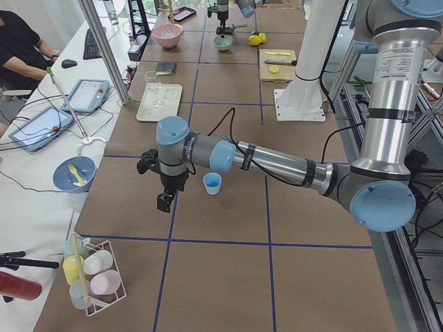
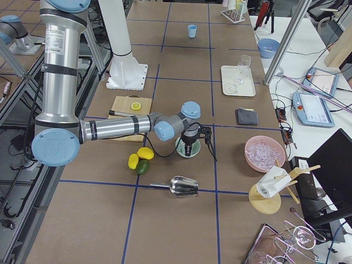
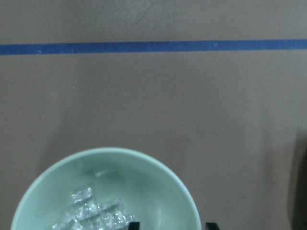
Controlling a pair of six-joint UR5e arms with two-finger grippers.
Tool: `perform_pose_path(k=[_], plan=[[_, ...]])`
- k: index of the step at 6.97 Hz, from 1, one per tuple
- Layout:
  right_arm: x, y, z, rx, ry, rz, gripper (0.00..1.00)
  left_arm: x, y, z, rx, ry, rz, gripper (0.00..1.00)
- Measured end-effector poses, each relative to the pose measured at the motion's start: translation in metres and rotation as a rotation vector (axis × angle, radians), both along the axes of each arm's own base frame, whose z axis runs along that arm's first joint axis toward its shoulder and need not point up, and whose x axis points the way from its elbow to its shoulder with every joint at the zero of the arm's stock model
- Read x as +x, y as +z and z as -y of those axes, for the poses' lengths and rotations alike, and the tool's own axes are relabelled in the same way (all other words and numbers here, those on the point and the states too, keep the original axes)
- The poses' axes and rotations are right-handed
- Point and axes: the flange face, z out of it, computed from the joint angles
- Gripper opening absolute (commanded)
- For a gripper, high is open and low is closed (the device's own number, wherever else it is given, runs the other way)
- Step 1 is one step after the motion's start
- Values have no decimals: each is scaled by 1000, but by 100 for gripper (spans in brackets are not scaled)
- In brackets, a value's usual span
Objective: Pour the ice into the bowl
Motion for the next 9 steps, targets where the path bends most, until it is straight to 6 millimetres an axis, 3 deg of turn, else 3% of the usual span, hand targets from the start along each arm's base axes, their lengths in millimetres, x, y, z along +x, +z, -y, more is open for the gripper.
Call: perform_pose_path(k=[1,4,6,7,9], plan=[[23,0,7,51,-26,-13,100,0,0,0,1,0,0,100],[133,8,28,156,-134,-53,100,-2,1,0,-5,-4,-7,100],[202,15,18,145,-124,58,100,-21,7,-2,-27,-37,-30,100],[224,19,9,134,-100,113,100,-33,21,-4,-61,-59,-58,100],[245,29,-7,104,-56,177,100,-46,66,-16,-157,-85,-90,100]])
